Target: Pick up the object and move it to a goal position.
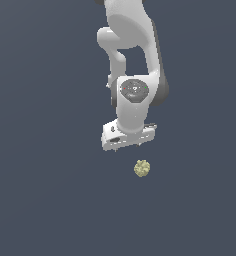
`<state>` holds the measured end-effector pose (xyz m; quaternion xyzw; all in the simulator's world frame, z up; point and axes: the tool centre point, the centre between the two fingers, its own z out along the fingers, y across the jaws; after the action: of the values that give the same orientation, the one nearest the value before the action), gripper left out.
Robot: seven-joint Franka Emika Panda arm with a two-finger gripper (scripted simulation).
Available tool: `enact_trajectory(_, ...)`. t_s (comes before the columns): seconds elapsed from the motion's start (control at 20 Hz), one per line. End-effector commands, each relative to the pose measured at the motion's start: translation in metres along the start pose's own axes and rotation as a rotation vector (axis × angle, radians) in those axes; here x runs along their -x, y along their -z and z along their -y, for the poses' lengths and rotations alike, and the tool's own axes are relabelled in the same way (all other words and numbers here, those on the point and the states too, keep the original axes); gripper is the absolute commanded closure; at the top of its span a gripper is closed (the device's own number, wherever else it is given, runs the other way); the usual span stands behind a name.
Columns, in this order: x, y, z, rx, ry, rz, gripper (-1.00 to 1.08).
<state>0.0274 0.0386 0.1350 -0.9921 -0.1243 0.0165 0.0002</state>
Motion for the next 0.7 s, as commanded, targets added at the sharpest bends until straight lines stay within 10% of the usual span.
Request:
enact_trajectory(0.0,-0.014,-0.008,0.01,0.003,0.08,-0.005,-0.92)
enact_trajectory(0.65,-0.066,-0.04,0.051,0.011,0.382,-0.029,-0.92)
